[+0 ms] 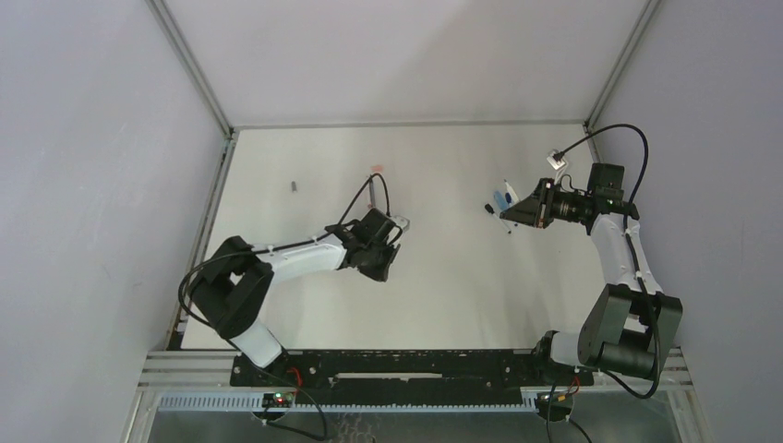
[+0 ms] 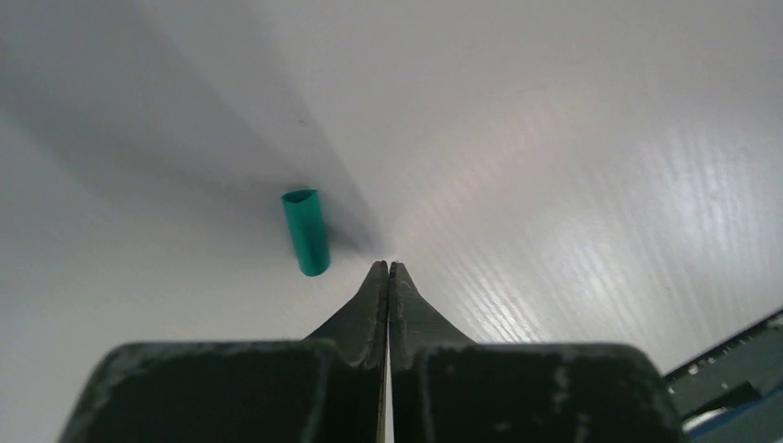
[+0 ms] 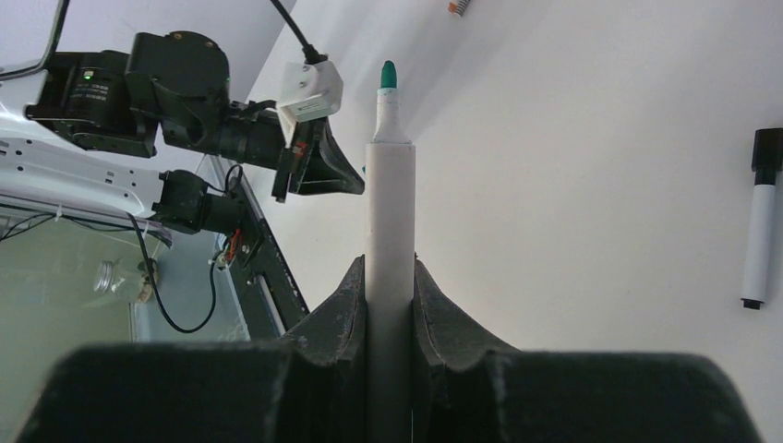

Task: Insert the pens into the pen caps
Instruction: Move the pen cap to the center of the board.

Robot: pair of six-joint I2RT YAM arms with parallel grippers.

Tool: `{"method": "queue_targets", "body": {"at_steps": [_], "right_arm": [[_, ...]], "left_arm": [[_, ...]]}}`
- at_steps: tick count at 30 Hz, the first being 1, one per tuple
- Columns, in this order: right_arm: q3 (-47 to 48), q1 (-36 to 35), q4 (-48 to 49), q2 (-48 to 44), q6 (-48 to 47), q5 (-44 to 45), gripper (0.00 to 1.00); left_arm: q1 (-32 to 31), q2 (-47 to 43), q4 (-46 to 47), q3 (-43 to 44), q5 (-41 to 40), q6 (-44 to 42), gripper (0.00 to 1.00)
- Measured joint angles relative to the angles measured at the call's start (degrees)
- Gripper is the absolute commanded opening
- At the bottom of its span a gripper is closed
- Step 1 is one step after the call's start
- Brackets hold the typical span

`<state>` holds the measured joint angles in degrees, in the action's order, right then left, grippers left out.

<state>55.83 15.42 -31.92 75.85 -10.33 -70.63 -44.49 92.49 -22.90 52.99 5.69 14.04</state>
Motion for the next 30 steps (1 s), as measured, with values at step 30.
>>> {"method": "queue_targets", "body": {"at_steps": [30], "right_arm": [[0.0,-0.02,0.0,0.02,0.02,-0.22,0.0]], "left_arm": [[5.92,9.2,-5.53,8.96,-11.58,3.58,0.04]]}}
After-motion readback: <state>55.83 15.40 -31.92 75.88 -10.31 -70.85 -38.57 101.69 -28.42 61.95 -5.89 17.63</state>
